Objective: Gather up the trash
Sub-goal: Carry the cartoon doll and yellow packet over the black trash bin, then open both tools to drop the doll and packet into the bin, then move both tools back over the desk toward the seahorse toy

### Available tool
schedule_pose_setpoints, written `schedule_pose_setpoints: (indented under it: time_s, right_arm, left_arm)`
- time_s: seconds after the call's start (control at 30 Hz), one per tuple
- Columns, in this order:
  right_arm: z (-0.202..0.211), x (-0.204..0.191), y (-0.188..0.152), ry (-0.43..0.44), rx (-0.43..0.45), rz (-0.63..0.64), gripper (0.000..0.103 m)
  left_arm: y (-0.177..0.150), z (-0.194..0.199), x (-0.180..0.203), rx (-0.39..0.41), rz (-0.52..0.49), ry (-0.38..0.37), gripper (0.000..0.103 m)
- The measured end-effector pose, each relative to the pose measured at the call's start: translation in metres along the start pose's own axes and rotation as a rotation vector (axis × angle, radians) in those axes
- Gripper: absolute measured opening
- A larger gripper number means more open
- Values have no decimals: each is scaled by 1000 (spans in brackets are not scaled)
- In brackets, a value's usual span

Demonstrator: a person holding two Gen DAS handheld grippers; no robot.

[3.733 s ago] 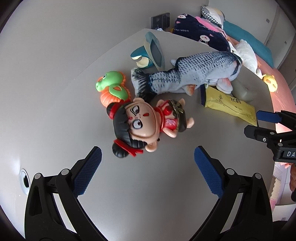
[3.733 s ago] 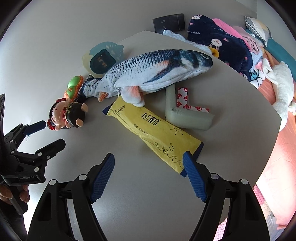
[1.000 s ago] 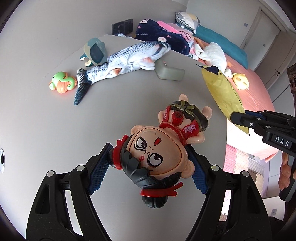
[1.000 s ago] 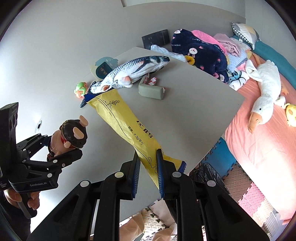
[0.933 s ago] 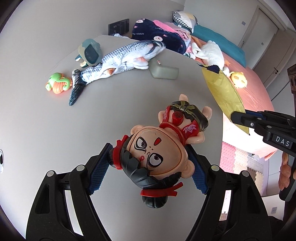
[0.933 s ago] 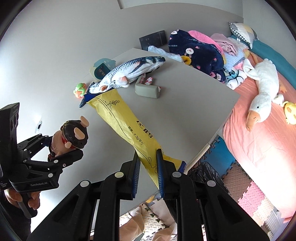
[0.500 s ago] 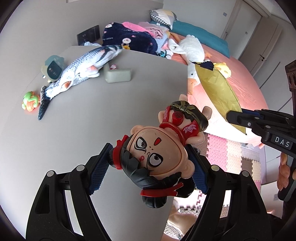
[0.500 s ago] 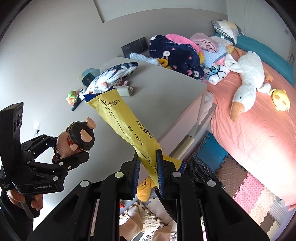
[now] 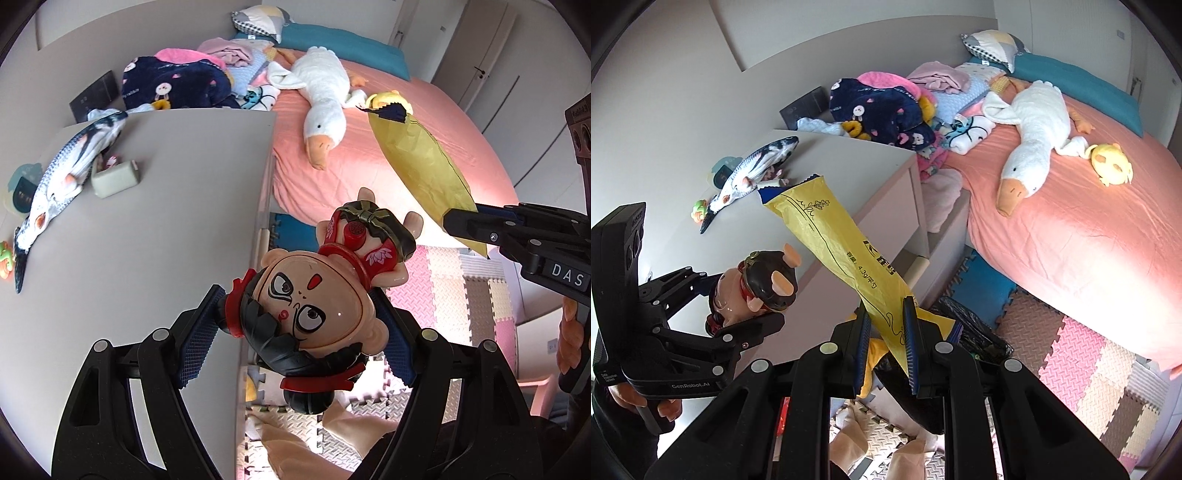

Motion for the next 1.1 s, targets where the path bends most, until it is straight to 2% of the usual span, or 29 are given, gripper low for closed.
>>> schedule_pose_setpoints:
  time_s: [0.2, 0.47, 0.5, 0.53, 0.57, 0.63, 0.87, 1.1]
  right_arm:
    - [6, 34, -11, -34, -11, -75, 19]
    - [5, 53, -16, -58, -30, -118, 21]
    - [4, 55, -17, -52, -36, -123, 26]
    - [3, 58, -17, -53, -41, -135, 49]
    - [5, 61, -18, -63, -33, -151, 67]
    - [11, 66, -18, -84, -1, -165, 68]
    - [17, 78, -19, -94, 21, -201, 68]
    - [9, 62, -17, -60, 7, -174, 68]
  left_arm:
    - [7, -20, 25, -40, -58, -34, 75]
    - [14, -38, 42, -78, -100, -72, 76]
    - [14, -41, 44, -96, -108, -83, 77]
    - [13, -44, 47, -105, -117, -84, 87]
    - [14, -46, 48, -105, -125, -59, 94]
    - [14, -47, 51, -94, -138, -7, 97]
    - [15, -42, 42, -83, -106, -15, 97]
    - [6, -41, 28, -93, -70, -1, 97]
Point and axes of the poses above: each gripper's, at about its wrist camera, not at the fingertips, and z roughly against the way its jaws point, x to its right, y to its top, the point moved 2 cm from there along -z, roughly the way its jaws point, and after that the axes turned 4 degrees about -y, right-handed, at the moved point
